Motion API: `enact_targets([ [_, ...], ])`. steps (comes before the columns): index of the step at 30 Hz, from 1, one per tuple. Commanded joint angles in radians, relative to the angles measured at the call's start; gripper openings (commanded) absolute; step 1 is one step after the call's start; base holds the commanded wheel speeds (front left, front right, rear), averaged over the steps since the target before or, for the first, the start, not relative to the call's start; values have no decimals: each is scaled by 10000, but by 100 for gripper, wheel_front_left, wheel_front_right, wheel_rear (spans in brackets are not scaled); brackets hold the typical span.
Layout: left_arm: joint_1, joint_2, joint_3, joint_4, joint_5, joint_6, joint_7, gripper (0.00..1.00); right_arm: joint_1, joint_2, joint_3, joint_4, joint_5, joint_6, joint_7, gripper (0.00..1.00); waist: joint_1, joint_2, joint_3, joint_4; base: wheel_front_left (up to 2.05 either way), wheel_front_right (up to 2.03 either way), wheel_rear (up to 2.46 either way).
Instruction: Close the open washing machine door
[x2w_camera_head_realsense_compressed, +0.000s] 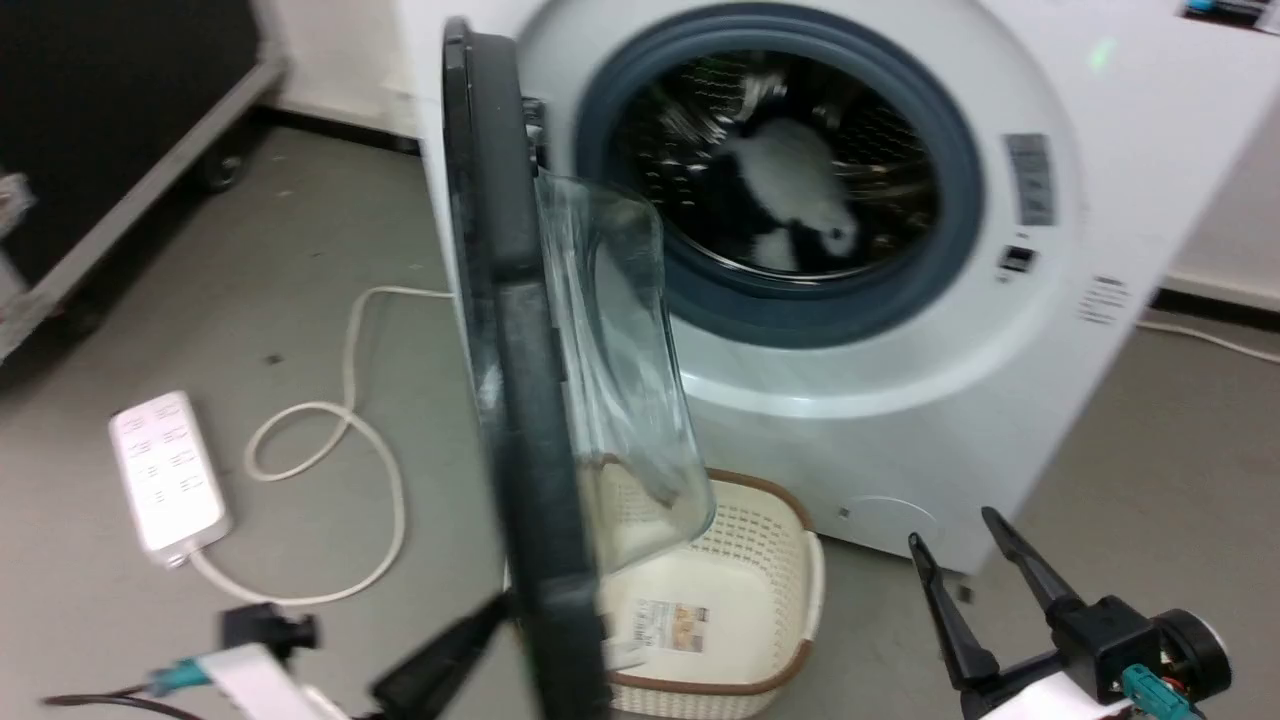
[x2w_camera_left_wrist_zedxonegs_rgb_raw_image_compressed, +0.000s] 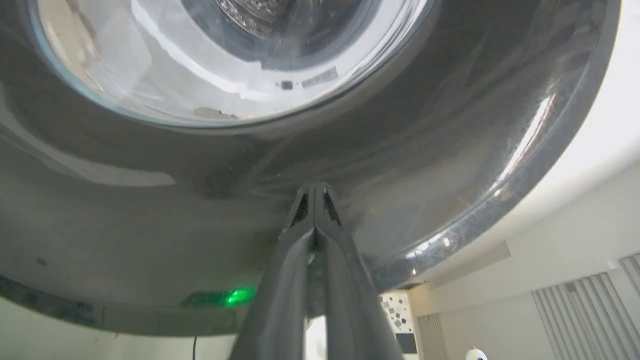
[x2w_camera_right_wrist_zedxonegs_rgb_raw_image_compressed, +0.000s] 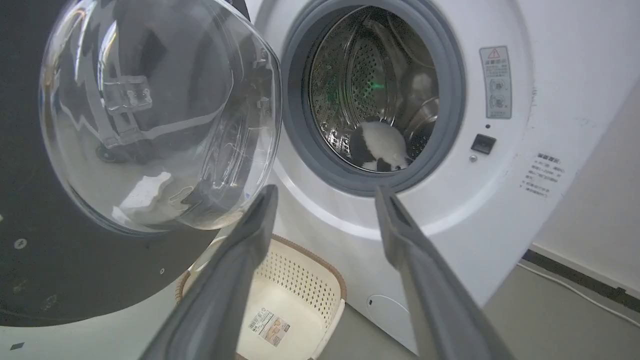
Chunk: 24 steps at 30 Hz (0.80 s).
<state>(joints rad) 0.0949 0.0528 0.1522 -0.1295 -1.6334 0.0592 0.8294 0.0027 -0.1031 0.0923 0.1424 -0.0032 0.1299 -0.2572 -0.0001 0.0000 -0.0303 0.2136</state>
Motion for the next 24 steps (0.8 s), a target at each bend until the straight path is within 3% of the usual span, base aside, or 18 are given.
enact_targets([
  [1,225,-23,-500,-220,-228,-60,-309,0,32,-39,-88,-52,-97,8,-45,100,1,0,124,-681,0,0,0],
  [6,331,-24,-2027,-416,-698,-228,-1357,0,-113,-106,-212,-123,-184,8,-43,100,1,0,608,-1733,0,0,0],
  [11,-398,-25,-3129,169,-1180,-695,-2613,0,-346,-221,-266,-176,-149,8,-42,100,1,0,1267,-2792,0,0,0],
  [18,-2440,-25,-4024,1546,-2090,-1281,-4995,0,-692,-201,-250,-195,-21,8,-43,100,1,0,2146,-4136,0,0,0],
  [24,-4470,-25,-4389,2986,-3426,-1649,-6652,0,-881,-85,-157,-203,62,8,-44,100,1,0,2585,-4778,0,0,0],
])
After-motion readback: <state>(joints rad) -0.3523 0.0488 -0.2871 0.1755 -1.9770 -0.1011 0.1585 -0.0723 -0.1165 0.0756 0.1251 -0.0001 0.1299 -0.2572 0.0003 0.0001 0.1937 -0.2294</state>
